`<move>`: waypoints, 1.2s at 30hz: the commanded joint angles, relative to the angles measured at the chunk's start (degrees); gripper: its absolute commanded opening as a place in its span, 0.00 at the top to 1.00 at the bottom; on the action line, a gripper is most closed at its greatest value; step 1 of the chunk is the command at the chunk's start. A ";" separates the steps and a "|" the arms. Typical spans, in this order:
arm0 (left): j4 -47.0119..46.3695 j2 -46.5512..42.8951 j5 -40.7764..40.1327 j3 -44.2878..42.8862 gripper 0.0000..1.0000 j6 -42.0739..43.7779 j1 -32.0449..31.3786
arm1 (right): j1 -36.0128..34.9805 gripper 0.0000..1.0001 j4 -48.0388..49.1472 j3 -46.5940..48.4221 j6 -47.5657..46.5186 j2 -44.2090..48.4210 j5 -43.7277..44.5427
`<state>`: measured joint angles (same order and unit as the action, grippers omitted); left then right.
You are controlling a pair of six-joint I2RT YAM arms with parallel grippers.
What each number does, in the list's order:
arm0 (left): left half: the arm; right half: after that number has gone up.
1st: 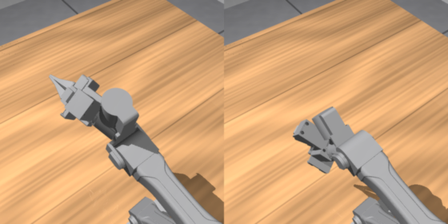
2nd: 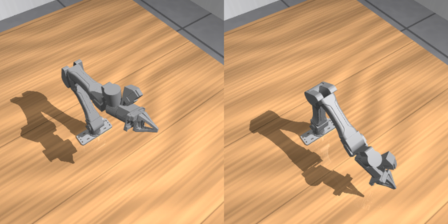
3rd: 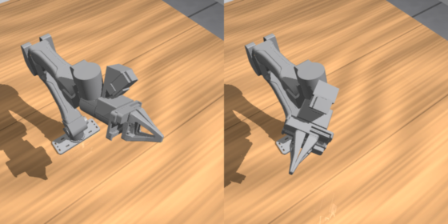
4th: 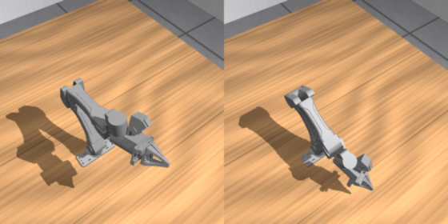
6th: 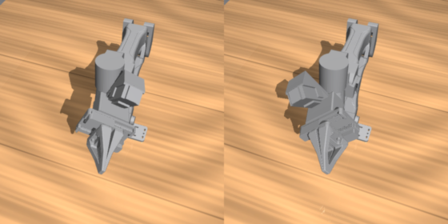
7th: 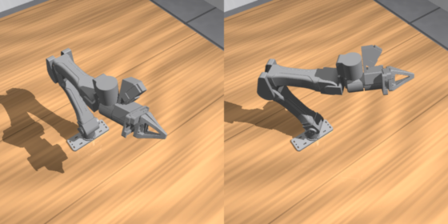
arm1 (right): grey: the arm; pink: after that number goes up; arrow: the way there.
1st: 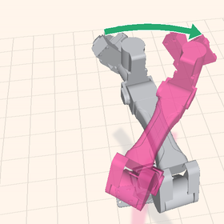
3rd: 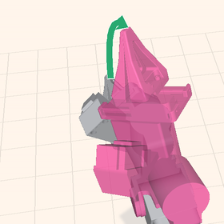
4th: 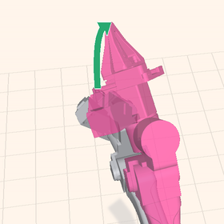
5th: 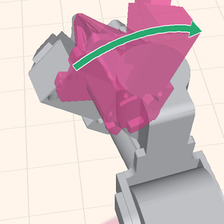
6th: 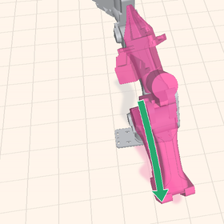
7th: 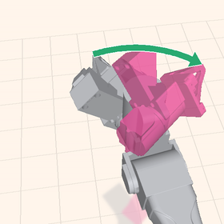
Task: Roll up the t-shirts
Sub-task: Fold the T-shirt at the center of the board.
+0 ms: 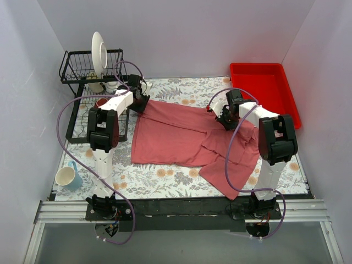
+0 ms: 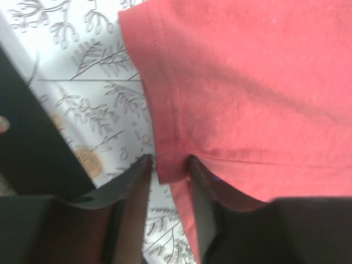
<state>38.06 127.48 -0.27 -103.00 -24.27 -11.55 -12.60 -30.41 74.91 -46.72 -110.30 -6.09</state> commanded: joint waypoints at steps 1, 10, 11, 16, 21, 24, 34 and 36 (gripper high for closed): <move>3.07 0.67 2.38 -4.05 0.72 -0.60 0.04 | 0.65 0.85 0.09 1.29 0.05 -1.58 0.81; 0.97 -0.30 4.66 -8.17 1.00 -0.25 -0.49 | 0.65 0.85 0.09 2.25 0.14 -2.64 0.64; 0.61 -0.39 5.54 -8.62 1.00 0.01 -0.58 | 0.65 0.85 0.09 2.34 0.14 -2.81 0.72; -3.26 1.62 7.74 -12.21 1.00 1.15 -1.63 | 0.65 0.85 0.09 2.69 0.14 -3.34 0.64; -4.31 8.39 7.57 -21.61 1.00 0.63 -2.86 | 0.65 0.85 -0.08 3.13 -0.04 -3.60 0.72; -5.19 9.54 6.87 -23.12 0.63 0.37 -3.04 | 0.65 0.85 -0.43 3.48 -0.04 -3.69 0.64; -11.35 -8.36 7.20 -3.45 0.51 -4.55 -3.13 | 0.65 0.85 -0.35 3.04 0.31 -3.43 0.55; -10.65 -10.14 9.93 -1.86 0.59 -5.70 -3.30 | 0.65 0.85 -0.35 3.13 0.49 -3.69 0.38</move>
<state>30.02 129.27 6.20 -106.67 -26.92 -15.05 -12.43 -31.18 77.25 -46.63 -112.01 -6.11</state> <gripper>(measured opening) 0.479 0.153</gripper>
